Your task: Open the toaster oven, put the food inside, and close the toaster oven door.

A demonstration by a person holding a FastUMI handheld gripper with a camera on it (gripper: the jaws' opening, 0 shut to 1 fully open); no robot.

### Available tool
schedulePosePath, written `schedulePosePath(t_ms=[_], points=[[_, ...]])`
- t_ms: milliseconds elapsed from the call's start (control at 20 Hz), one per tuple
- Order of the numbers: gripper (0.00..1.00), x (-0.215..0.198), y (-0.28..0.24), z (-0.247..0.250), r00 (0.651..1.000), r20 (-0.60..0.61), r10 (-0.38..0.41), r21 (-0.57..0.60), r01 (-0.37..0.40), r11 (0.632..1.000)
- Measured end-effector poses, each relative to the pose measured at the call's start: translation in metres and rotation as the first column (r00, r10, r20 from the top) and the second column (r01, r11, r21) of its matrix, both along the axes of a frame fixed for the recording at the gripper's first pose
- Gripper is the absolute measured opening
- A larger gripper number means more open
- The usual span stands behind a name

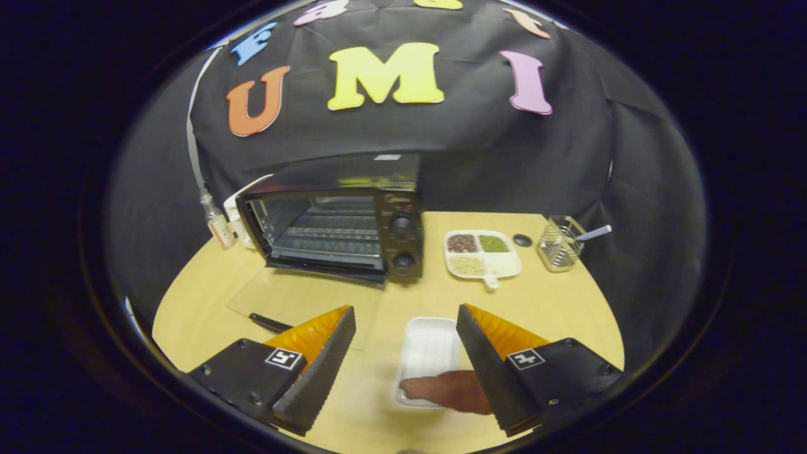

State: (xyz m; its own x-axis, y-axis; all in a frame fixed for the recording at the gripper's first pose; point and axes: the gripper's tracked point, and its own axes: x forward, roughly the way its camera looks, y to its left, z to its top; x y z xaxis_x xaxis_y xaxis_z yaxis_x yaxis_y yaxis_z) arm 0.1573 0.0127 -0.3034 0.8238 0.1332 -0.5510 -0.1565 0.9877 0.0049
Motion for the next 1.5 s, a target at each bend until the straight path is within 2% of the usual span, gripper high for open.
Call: schedulePosePath(t_ms=[100,200,300,400,550,700,850,900,1000,1150,1300,1500], points=[[1.00,-0.004,-0.037,-0.012,0.999,-0.043,-0.004,0.015,0.005,1.000],[1.00,-0.009,-0.052,-0.024,0.994,-0.101,0.027,0.065,-0.021,0.998],[0.96,-0.016,-0.052,-0.038,0.982,-0.160,0.095,0.148,-0.071,0.986],[0.88,-0.023,-0.046,-0.050,0.966,-0.210,0.152,0.220,-0.105,0.970],[0.67,-0.038,-0.033,-0.064,0.925,-0.288,0.247,0.351,-0.138,0.926],[0.49,-0.045,-0.029,-0.083,0.887,-0.372,0.274,0.429,-0.098,0.898],[0.26,-0.051,-0.022,-0.086,0.854,-0.419,0.308,0.533,-0.043,0.845],[0.24,-0.047,-0.020,-0.085,0.846,-0.425,0.322,0.557,-0.036,0.830],[0.18,-0.049,-0.023,-0.081,0.845,-0.423,0.326,0.555,-0.043,0.831],[0.17,-0.041,-0.027,-0.068,0.866,-0.397,0.304,0.523,-0.059,0.850],[0.17,-0.040,-0.017,-0.033,0.887,-0.348,0.302,0.533,-0.078,0.843],[0.17,-0.034,0.007,0.015,0.924,-0.282,0.257,0.559,-0.060,0.827]])
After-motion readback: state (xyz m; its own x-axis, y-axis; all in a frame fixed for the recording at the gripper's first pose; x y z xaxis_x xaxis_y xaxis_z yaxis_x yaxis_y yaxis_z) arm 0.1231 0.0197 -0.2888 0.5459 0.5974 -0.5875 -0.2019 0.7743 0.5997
